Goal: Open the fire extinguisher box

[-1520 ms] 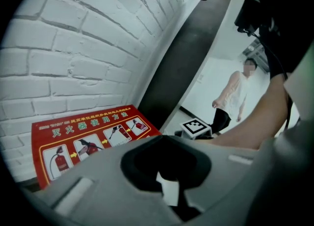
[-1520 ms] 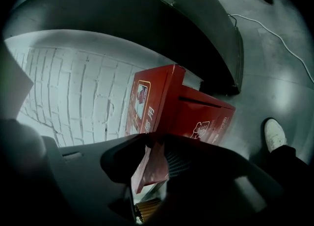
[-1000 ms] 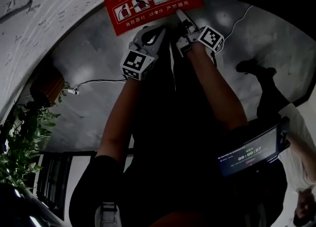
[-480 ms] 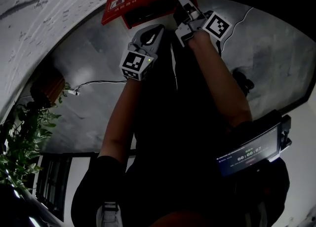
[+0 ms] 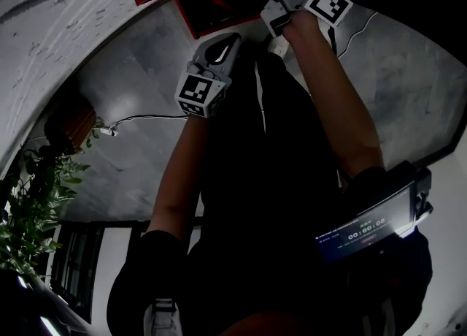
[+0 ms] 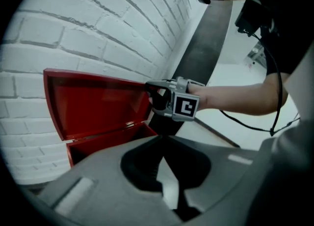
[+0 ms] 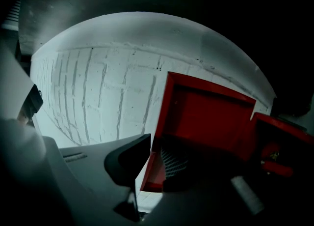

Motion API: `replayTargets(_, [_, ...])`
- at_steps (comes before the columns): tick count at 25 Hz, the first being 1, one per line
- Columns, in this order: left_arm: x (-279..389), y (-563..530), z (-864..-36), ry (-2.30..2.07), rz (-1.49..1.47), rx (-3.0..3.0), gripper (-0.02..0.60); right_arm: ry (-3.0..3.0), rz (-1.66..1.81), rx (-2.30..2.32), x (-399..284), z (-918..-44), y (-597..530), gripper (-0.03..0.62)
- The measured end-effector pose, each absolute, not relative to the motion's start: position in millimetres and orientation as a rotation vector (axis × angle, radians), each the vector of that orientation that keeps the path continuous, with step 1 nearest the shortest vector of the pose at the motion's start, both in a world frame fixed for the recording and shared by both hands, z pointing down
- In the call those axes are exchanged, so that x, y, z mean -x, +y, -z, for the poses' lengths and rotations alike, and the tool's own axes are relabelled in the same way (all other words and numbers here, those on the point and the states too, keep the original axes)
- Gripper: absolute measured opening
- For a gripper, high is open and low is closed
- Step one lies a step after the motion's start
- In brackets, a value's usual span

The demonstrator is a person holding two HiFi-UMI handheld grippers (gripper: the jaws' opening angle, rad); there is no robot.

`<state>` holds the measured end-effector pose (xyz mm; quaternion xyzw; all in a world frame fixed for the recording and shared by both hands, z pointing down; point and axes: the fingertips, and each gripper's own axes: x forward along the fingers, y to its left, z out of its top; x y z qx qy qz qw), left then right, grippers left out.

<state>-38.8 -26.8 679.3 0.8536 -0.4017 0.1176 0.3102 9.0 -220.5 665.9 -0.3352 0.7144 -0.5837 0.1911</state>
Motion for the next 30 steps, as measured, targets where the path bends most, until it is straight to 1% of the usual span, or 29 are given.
replayTargets(1, [41, -27, -681, -1.068, -0.311, -2.257, 0.002, 2.013, 1.632, 0.941, -9, -665, -223, 0.059])
replayTargets(3, [43, -25, -685, -1.077, -0.312, -2.259, 0.002, 2.026, 1.623, 0.951, -10, -665, -226, 0.096])
replayTargets(6, [43, -25, -686, -1.075, -0.306, -2.256, 0.002, 2.028, 1.63, 0.951, -12, -668, -224, 0.102])
replayTargets(9, [41, -28, -678, -1.07, -0.292, -2.254, 0.002, 2.086, 1.582, 0.904, -10, -655, -220, 0.082])
replayTargets(14, [44, -21, -651, -1.078, -0.288, -2.255, 0.002, 2.277, 1.485, 0.817, 0, -613, -192, 0.027])
replayTargets(18, [63, -13, -630, -1.101, -0.295, -2.278, 0.002, 2.574, 1.358, 0.741, 19, -578, -160, 0.018])
replayTargets(22, [74, -10, -588, -1.13, -0.271, -2.323, 0.002, 2.828, 1.151, 0.573, 37, -530, -121, 0.018])
replayTargets(26, [73, -15, -521, -1.165, -0.21, -2.399, 0.002, 2.998, 0.92, 0.466, 40, -474, -93, 0.018])
replayTargets(30, [70, -4, -460, -1.183, -0.163, -2.471, 0.002, 3.079, 0.797, 0.394, 35, -427, -66, 0.02])
